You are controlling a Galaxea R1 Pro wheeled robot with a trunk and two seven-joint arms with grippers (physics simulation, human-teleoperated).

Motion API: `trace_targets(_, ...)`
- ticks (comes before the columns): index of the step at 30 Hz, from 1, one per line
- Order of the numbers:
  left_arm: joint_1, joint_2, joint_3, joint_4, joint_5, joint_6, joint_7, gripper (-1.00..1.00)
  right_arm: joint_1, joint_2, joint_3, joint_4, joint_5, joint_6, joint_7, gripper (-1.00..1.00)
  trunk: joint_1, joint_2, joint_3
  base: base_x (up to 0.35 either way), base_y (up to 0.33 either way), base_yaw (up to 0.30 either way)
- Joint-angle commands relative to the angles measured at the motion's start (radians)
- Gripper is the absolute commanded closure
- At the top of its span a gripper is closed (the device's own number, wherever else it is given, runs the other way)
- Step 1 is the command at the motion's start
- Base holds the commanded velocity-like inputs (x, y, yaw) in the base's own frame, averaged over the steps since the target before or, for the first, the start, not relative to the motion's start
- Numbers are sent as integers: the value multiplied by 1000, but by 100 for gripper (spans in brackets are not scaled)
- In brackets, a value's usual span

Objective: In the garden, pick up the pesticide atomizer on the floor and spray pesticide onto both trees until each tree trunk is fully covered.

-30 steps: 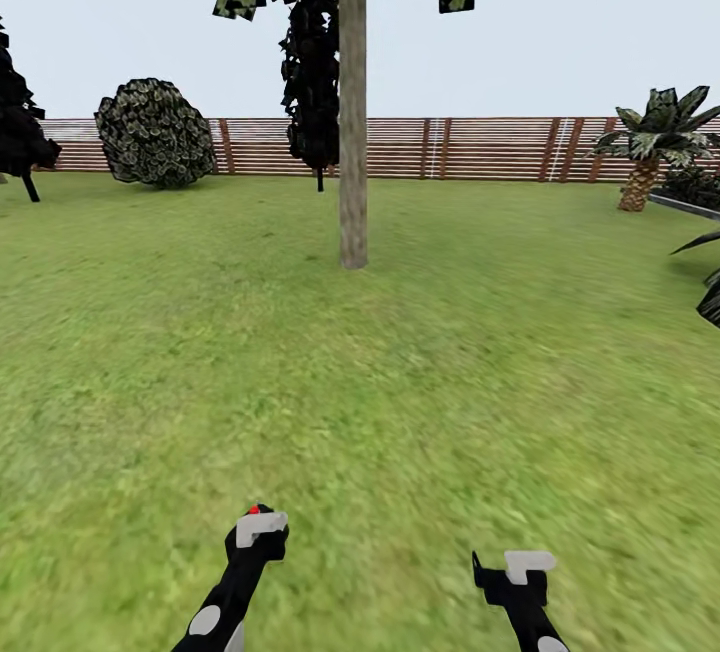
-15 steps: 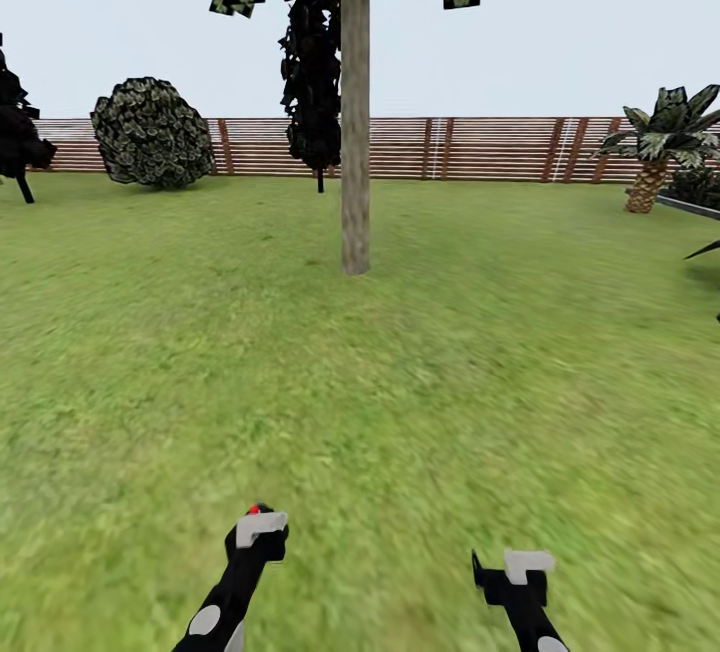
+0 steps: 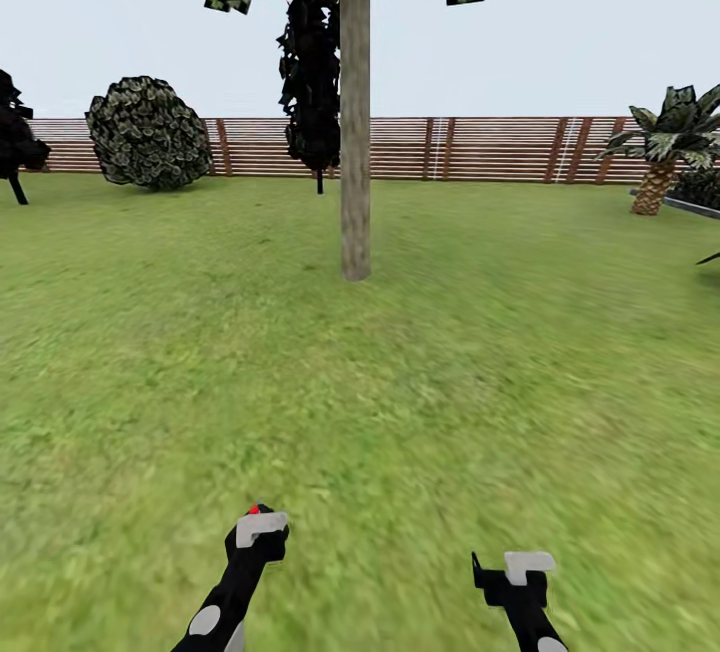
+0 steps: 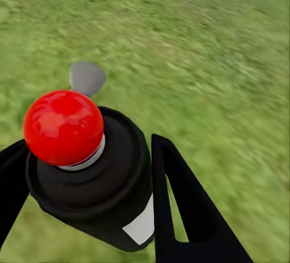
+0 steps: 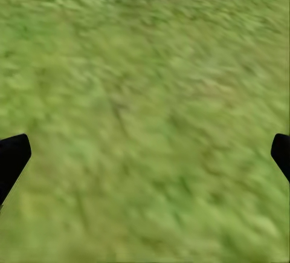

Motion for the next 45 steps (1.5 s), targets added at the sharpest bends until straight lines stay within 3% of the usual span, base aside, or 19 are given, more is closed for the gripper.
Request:
trace_targets(1,-1,0,1,1,7,-2,-7,100,-1,0,-3,2,11,-3,-7,-100,0,0,-1,350,0,0)
trace_targets(45,-1,0,1,1,7,-2,-7,100,-1,0,-3,3,11,-2,-7,-100,0,0,-1,350,0,0)
